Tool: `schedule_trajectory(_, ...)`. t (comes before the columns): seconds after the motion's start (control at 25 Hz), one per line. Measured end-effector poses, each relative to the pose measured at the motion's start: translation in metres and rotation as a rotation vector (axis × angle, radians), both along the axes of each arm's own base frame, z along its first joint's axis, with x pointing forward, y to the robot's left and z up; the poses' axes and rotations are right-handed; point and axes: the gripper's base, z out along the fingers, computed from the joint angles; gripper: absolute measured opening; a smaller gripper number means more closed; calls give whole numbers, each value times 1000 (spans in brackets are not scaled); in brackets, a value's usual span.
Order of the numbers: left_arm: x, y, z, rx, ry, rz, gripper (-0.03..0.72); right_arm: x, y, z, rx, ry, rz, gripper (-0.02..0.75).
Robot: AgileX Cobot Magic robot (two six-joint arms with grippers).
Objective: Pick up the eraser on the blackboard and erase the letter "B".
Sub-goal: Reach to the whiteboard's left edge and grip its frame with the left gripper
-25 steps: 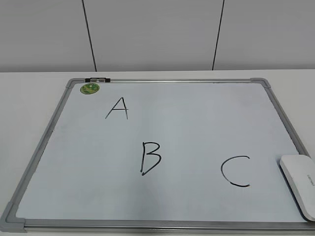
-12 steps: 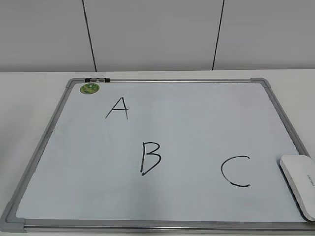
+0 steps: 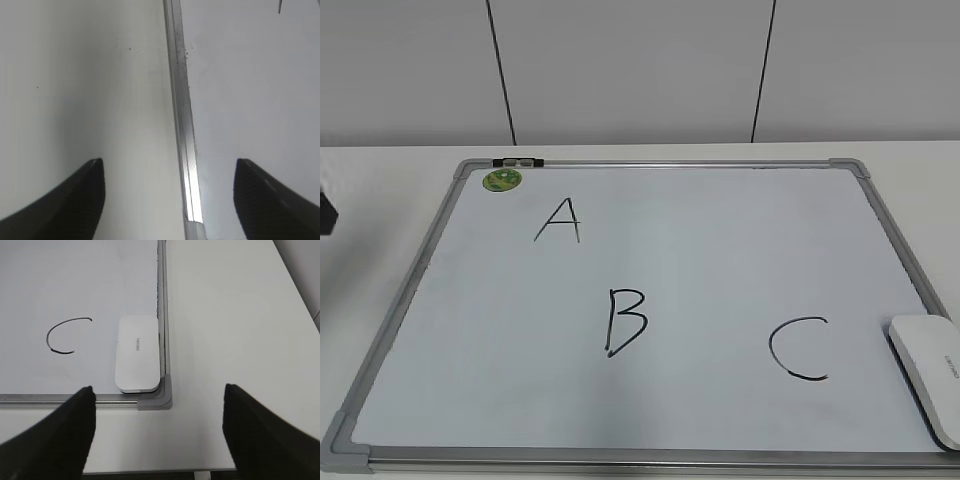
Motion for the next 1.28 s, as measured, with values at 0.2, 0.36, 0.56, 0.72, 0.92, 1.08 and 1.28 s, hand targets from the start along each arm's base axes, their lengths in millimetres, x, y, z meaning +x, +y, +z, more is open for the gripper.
schedule_trajectory(0.2,41,-3,-29,-19,70,-37,509,0,0,0,0,0,0,587)
schedule_trajectory(0.36,66,-6,-57,-35,133,-61,485,0,0,0,0,0,0,587)
schedule_trajectory(0.56,95,-8,-83,-47,198,-83,470,0,0,0,0,0,0,587)
schedule_trajectory(0.72,115,-9,-97,-64,226,-89,423,0,0,0,0,0,0,587)
schedule_trajectory(0.92,130,-11,-111,-80,249,-87,403,0,0,0,0,0,0,587)
schedule_trajectory(1.08,134,-10,-122,-84,272,-87,382,0,0,0,0,0,0,587)
schedule_trajectory(1.28,136,-8,-138,-106,305,-82,358,0,0,0,0,0,0,587)
